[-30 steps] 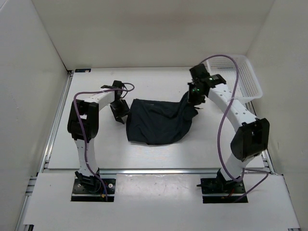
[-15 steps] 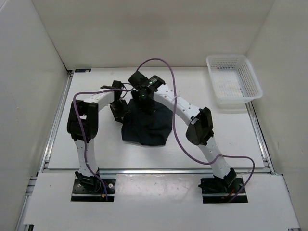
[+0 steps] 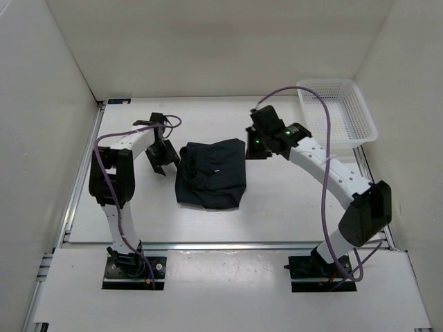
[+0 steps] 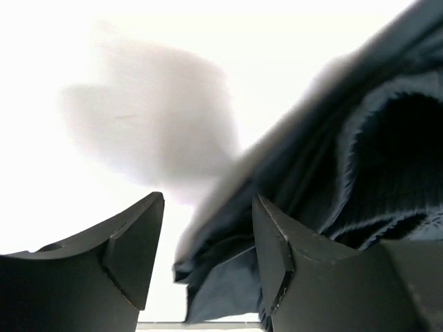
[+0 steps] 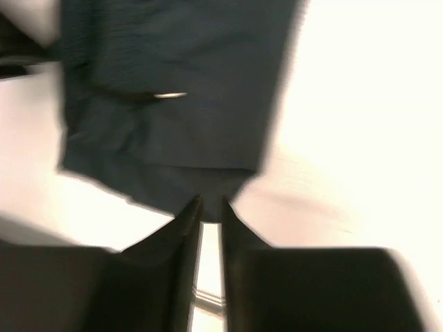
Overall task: Fold and stack the shorts
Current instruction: Fold the shorts
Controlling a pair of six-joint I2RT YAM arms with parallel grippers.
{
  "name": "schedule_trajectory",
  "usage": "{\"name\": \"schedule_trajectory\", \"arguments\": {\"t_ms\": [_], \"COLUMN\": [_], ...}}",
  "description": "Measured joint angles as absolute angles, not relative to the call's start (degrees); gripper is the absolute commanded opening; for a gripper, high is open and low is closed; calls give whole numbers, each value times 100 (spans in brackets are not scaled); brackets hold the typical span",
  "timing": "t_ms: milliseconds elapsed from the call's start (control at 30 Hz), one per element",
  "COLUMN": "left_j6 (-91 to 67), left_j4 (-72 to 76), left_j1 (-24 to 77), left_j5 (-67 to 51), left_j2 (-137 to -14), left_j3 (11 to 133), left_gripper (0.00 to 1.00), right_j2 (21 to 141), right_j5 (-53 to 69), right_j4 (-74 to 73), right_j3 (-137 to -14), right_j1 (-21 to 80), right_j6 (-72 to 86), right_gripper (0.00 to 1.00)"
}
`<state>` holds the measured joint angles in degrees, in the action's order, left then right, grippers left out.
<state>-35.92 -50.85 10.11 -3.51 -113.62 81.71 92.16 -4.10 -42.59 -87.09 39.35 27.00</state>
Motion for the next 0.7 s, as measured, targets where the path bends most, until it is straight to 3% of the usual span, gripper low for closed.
{"name": "schedule_trajectory", "arguments": {"t_ms": [100,200,367,567,700], "left_j6": [-3553,-3461,-3026,-2718,-2639], "left_j4": [-5382,-5690,-5957,-5907,-5767], "left_j1": [838,821,1518,2674,2860], "left_j5": [-3,388,423,-244,-423], "left_j2": [-11052,-10702,-10427,-10862,-11537], "left_j3": [8309,8750,9743,9911,9609], "left_gripper": [67,60,57,53,50], "right_j2": [8829,8779,8777,8713,8493], "right_j5": [-545,-585,-593,-635,-694], "right_j4": [-4154,-4176,-4206,-4204,-4202], "right_j3": [-7891,-7295,-7032,-7032,-6967], "right_j1": [3548,3509,3448,3236,3116], "right_j6": [2825,2926,3002,3022,3033], "right_gripper": [13,12,12,12,12]}}
